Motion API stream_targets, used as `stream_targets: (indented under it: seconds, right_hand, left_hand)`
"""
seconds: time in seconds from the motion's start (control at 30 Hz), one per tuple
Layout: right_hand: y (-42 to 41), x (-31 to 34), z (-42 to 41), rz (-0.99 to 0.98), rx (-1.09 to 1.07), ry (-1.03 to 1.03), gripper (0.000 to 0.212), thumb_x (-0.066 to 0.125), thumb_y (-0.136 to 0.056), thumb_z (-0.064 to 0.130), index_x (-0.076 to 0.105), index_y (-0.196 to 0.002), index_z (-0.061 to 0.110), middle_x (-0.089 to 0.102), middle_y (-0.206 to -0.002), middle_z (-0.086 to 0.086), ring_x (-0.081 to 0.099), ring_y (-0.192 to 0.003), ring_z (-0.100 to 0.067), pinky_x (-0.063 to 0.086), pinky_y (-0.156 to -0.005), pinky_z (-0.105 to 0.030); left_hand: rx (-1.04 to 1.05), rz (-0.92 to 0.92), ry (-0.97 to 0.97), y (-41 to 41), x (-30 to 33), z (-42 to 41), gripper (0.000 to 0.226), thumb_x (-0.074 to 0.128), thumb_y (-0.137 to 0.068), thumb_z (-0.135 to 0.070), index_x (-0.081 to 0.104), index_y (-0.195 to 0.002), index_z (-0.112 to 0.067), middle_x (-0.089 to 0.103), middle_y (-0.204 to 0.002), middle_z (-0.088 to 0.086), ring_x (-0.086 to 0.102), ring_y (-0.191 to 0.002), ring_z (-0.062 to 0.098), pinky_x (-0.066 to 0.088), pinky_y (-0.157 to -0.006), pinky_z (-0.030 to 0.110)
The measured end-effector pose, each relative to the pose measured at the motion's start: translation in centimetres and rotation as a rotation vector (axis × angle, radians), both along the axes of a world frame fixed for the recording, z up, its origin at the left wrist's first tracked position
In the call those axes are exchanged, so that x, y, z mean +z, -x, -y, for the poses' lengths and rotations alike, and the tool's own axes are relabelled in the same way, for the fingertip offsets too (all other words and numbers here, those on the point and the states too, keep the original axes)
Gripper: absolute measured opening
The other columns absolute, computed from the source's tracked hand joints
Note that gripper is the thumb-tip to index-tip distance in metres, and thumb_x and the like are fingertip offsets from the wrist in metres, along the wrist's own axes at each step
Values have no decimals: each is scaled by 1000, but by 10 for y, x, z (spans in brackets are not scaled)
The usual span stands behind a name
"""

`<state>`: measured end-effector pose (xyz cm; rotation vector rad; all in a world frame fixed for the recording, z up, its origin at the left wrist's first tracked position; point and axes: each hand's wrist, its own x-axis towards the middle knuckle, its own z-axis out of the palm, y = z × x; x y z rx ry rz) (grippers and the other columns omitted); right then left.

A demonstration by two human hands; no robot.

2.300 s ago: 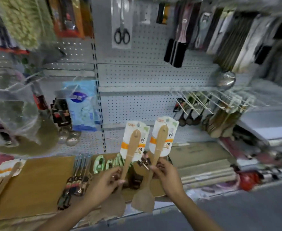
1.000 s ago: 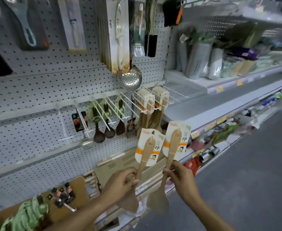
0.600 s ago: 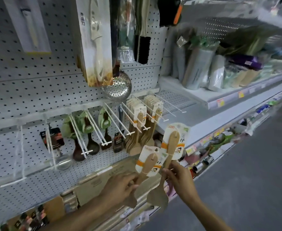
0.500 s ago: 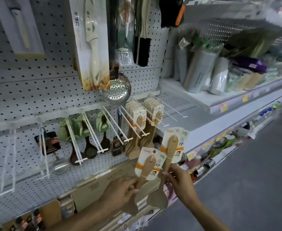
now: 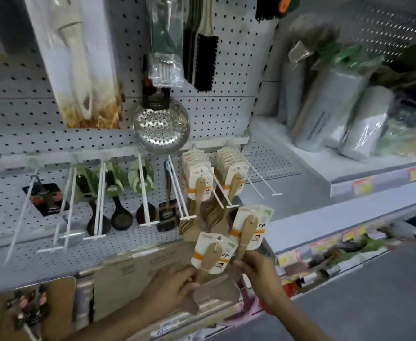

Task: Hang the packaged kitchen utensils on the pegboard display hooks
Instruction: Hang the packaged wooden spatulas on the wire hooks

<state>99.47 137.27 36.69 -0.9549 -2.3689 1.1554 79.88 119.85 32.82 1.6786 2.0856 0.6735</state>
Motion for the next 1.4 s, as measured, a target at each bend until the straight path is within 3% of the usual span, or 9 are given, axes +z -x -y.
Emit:
stream_targets:
  seconds: [0.13,0.33,0.5,0.7,0.9,1.03,1.1,1.23,1.4]
  right_hand:
    - [-11,0,-39,13,71,46,22,67,-90,12,64,-76,28,68,-72,21,61,-66,1,44,-59,-15]
    - [-26,-9,-85,59,157,37,22,67,-90,14,63,-78,32,68,-72,26,66,-70,-1,47,-63,-16]
    - [-31,-19,-98,75,209,120,30,68,-88,8,64,-78,36,71,-73,27,67,-71,2,49,-68,-16]
    - [-30,-30,-108,56,231,211,23,65,-89,3,68,-79,24,71,-67,19,61,-57,2,42,-57,-11]
    - [-23,-35,-120,33,252,270,13,71,-86,9,70,-81,21,76,-79,6,71,-71,-14,56,-65,-32]
    - [-16,-43,-125,51,261,287,13,73,-85,10,68,-77,19,75,-77,-1,71,-73,-22,56,-71,-42]
    - [-11,-51,-128,71,275,294,10,73,-85,14,68,-77,17,76,-78,0,71,-74,-21,58,-74,-45]
    - [1,-58,-133,68,244,379,8,71,-85,6,70,-85,14,76,-83,-4,71,-85,-30,55,-82,-52]
    - [23,-54,-143,3,265,425,9,72,-86,9,72,-91,16,77,-92,0,71,-88,-26,58,-78,-44]
  left_hand:
    - [87,-7,12,-24,-3,-20,23,57,-92,-50,60,-96,-28,68,-97,-11,63,-88,9,49,-75,30]
    - [204,15,7,-62,-5,-35,22,55,-92,-55,56,-94,-33,69,-94,-13,63,-82,6,49,-70,28]
    - [258,57,36,-90,-7,-39,26,55,-88,-55,59,-94,-29,71,-95,-13,65,-83,3,46,-68,20]
    - [290,40,66,-108,-7,-37,18,59,-89,-47,54,-92,-30,69,-91,-13,65,-82,5,34,-62,6]
    - [378,41,49,-112,-2,-36,39,46,-85,-66,56,-90,-28,68,-93,-15,62,-84,5,43,-66,23]
    - [400,76,81,-112,-2,-35,13,55,-87,-57,47,-80,-50,54,-76,-35,63,-83,3,41,-64,15]
    - [426,76,80,-113,-3,-34,21,60,-88,-52,44,-75,-57,52,-73,-37,63,-81,1,40,-63,12]
    - [466,122,89,-115,-2,-32,22,61,-90,-49,47,-74,-44,53,-72,-36,55,-71,-10,40,-61,12]
    - [495,182,19,-114,2,-32,24,61,-88,-50,59,-85,-27,55,-72,-38,56,-71,-9,41,-62,14]
